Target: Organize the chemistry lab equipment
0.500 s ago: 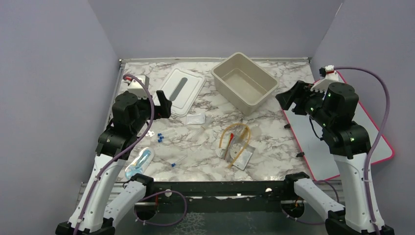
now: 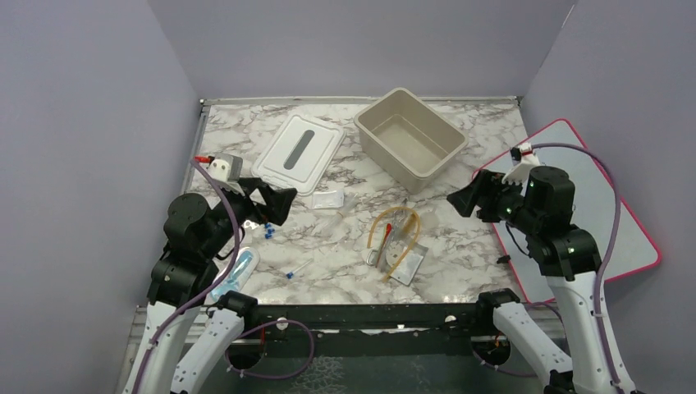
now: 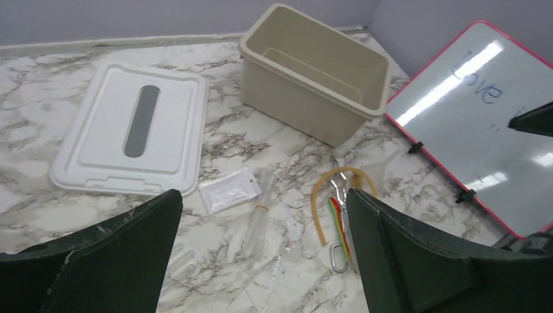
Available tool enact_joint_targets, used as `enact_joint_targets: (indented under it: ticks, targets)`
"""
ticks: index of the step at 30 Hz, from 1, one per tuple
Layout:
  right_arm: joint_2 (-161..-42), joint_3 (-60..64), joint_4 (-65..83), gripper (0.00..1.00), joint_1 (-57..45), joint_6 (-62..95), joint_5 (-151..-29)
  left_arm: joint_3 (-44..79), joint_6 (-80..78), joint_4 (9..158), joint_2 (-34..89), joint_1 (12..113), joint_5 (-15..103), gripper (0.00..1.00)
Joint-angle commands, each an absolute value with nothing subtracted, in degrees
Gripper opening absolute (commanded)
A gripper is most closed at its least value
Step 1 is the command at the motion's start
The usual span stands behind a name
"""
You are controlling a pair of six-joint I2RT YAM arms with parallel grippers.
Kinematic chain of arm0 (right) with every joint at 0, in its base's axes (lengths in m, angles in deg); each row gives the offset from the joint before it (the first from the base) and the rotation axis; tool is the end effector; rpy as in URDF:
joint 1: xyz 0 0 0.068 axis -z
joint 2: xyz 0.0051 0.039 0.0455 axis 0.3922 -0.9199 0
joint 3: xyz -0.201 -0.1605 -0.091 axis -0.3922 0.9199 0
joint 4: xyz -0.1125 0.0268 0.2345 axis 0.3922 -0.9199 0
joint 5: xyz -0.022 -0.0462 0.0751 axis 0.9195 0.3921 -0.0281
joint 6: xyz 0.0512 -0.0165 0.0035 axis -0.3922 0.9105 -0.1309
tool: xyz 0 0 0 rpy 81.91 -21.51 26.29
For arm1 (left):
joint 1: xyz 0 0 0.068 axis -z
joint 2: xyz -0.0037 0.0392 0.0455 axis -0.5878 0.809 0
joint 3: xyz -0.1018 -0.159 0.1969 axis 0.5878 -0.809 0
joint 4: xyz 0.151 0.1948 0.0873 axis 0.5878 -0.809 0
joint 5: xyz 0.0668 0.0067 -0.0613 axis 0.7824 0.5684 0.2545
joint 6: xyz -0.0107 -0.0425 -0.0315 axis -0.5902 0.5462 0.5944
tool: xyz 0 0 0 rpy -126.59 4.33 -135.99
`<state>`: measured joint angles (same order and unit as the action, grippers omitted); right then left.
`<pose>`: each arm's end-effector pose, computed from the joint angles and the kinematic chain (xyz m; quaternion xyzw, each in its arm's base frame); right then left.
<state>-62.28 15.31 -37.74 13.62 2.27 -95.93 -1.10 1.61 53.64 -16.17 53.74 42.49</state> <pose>0.1268 0.0295 0.3825 0.0245 0.8483 0.2331 0.4747 0.1036 -0.0393 0.3870 0.0755 0.7419 -0.2450 0.6195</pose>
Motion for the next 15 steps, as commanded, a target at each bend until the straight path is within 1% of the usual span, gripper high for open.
enact_joint_targets:
  ticks: [1,3,6,8,11,15]
  targets:
    - [-61.54,20.58,-38.18,0.77,14.12,0.49,-101.64,-3.00,4.26,56.58,-18.02,53.98,29.78,0.99]
    - [-62.20,23.33,-38.31,0.74,14.17,-0.52,-101.50,-4.11,5.32,56.79,-18.18,54.03,27.34,0.99]
    - [-62.95,28.50,-36.40,0.69,14.19,-1.71,-101.78,-6.44,7.43,57.50,-17.99,54.00,26.31,0.99]
    - [-63.35,31.25,-34.54,0.67,14.20,-3.08,-101.20,-7.55,8.88,58.15,-17.34,54.01,25.68,0.99]
    - [-64.28,35.77,-30.55,0.66,14.22,-5.39,-100.74,-8.99,10.91,59.95,-15.86,54.02,24.87,0.99]
    - [-66.54,42.48,-21.41,0.61,14.13,-8.05,-102.94,-10.48,11.63,62.44,-13.75,54.05,24.31,0.99]
